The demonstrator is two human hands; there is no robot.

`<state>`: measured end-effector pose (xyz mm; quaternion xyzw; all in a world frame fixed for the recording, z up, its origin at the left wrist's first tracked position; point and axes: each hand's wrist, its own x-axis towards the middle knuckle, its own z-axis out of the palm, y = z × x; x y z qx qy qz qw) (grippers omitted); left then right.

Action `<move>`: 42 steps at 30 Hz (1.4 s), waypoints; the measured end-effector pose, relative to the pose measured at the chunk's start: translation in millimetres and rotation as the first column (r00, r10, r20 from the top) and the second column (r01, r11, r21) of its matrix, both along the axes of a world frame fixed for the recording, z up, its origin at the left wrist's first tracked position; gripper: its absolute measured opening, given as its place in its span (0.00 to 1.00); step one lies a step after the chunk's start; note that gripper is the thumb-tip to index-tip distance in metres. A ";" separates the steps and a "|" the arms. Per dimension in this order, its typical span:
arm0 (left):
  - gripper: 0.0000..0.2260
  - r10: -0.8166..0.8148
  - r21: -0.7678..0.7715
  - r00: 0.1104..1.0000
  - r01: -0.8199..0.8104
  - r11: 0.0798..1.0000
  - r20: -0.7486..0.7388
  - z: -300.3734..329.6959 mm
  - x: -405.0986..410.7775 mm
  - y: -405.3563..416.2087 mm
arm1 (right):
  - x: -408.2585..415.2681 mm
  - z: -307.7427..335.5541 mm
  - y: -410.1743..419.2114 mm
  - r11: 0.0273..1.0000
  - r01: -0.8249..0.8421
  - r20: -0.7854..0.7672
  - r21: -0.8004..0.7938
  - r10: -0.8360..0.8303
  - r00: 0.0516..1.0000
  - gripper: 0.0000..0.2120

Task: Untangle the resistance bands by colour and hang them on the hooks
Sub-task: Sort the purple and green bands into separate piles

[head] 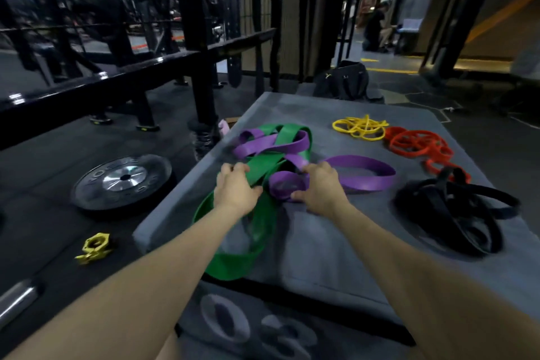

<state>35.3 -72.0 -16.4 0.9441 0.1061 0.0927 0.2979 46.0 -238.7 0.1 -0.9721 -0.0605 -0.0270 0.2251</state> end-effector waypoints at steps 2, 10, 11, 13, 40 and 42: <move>0.24 0.032 0.047 0.999 -0.033 0.998 0.017 -3.5 4.6 10.6 | 6.2 -3.8 9.4 0.999 -0.026 0.020 -0.047 0.027 0.999 0.31; 0.20 -0.082 -0.060 0.996 0.085 0.995 0.045 -0.3 58.2 20.4 | 55.3 9.5 7.7 0.995 -0.025 0.171 0.092 0.009 0.985 0.25; 0.20 -0.100 -0.076 0.994 0.102 0.992 0.033 0.7 65.7 18.5 | 61.7 10.4 7.3 0.997 -0.029 0.168 0.078 0.015 0.986 0.25; 0.21 -0.138 -0.091 0.990 0.137 0.986 -0.012 0.8 80.9 14.0 | 73.6 10.4 6.5 0.999 -0.029 0.171 0.045 0.021 0.985 0.25; 0.19 -0.556 -0.200 0.815 0.524 0.828 -0.165 29.6 26.0 44.7 | 38.4 25.9 6.9 0.987 -0.149 0.155 -0.057 0.156 0.976 0.09; 0.19 -0.542 -0.139 0.832 0.527 0.839 -0.116 27.5 17.5 43.4 | 30.1 26.9 6.0 0.961 -0.232 0.120 -0.153 0.251 0.961 0.10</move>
